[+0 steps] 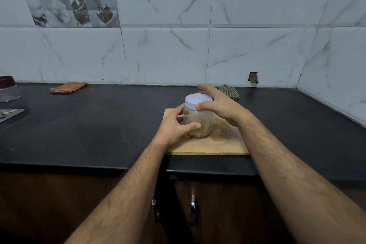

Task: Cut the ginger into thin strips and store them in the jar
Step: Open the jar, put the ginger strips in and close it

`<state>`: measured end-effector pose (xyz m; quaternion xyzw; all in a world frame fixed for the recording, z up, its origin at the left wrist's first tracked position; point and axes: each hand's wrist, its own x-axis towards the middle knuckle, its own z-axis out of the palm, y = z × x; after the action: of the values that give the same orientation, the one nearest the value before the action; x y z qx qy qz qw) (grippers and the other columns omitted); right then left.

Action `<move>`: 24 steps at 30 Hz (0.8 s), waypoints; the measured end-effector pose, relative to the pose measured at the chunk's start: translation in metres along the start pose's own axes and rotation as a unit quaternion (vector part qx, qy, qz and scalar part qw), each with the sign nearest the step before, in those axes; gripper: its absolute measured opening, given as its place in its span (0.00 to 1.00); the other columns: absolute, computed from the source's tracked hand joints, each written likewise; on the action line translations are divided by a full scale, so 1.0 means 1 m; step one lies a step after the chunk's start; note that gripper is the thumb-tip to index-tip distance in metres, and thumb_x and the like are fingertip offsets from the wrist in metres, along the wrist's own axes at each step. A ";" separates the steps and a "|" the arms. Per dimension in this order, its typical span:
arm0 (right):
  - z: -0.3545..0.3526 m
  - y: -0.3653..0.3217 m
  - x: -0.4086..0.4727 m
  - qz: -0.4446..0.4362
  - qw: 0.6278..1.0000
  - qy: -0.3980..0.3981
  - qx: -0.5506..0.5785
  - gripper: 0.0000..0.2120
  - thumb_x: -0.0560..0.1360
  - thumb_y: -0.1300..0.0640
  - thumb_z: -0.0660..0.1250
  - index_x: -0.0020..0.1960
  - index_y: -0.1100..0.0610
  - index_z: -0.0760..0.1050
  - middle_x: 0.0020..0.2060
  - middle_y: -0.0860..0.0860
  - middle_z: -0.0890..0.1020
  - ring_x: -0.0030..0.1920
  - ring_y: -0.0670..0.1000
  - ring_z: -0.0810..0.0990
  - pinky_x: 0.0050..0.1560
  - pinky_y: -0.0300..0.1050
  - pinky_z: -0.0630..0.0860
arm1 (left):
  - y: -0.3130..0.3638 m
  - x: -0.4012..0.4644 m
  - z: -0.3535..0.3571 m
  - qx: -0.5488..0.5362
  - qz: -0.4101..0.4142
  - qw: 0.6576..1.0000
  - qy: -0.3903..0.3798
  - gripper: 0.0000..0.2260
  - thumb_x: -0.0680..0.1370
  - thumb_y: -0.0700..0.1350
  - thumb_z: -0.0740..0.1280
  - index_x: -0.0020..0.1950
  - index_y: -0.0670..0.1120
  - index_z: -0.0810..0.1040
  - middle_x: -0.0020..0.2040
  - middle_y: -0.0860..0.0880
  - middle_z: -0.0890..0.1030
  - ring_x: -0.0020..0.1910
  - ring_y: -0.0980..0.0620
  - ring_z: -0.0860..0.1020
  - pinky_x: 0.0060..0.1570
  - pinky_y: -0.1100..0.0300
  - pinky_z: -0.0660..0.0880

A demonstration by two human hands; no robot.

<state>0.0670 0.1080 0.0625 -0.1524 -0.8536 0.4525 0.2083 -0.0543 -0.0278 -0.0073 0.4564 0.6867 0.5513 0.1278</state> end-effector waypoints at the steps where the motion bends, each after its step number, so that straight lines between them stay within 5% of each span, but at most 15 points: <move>1: -0.001 0.001 0.000 0.001 1.000 0.012 0.004 0.39 0.66 0.49 0.76 0.74 0.48 0.66 0.66 0.49 0.74 0.64 0.47 0.74 0.68 0.47 0.70 | -0.001 0.001 0.000 -0.004 0.002 1.000 -0.003 0.32 0.70 0.49 0.78 0.71 0.56 0.70 0.55 0.65 0.74 0.54 0.65 0.76 0.42 0.77 0.72; 7: -0.001 0.004 -0.002 -0.011 0.999 0.046 -0.010 0.35 0.68 0.52 0.79 0.72 0.49 0.69 0.56 0.47 0.79 0.58 0.47 0.78 0.63 0.48 0.75 | -0.006 0.004 -0.004 -0.032 0.003 0.999 -0.041 0.34 0.69 0.51 0.78 0.72 0.58 0.69 0.61 0.62 0.78 0.60 0.60 0.77 0.52 0.68 0.75; 15: 0.012 0.005 -0.008 -0.015 0.990 0.136 -0.027 0.31 0.66 0.49 0.80 0.65 0.51 0.73 0.60 0.46 0.77 0.59 0.47 0.75 0.52 0.39 0.72 | -0.013 0.010 -0.006 -0.045 0.000 0.996 -0.073 0.32 0.69 0.52 0.78 0.69 0.64 0.69 0.61 0.62 0.75 0.61 0.59 0.77 0.58 0.60 0.77; 20: 0.019 0.007 -0.011 -0.013 0.986 0.163 -0.026 0.29 0.66 0.48 0.80 0.62 0.53 0.72 0.59 0.47 0.77 0.59 0.48 0.75 0.57 0.44 0.74 | -0.013 0.010 -0.007 -0.046 0.008 0.996 -0.078 0.30 0.71 0.50 0.77 0.69 0.63 0.69 0.60 0.64 0.75 0.60 0.60 0.77 0.57 0.62 0.76; 24: 0.017 0.007 -0.014 -0.004 0.990 0.140 -0.018 0.36 0.67 0.47 0.79 0.69 0.53 0.67 0.63 0.48 0.75 0.61 0.49 0.75 0.61 0.45 0.73 | -0.010 0.008 -0.007 -0.051 0.007 0.995 -0.086 0.33 0.68 0.54 0.77 0.71 0.60 0.69 0.62 0.61 0.76 0.61 0.58 0.78 0.59 0.59 0.77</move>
<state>0.0710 0.0934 0.0450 -0.2144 -0.8249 0.4099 0.3250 -0.0686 -0.0264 -0.0111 0.4998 0.6406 0.5456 0.2054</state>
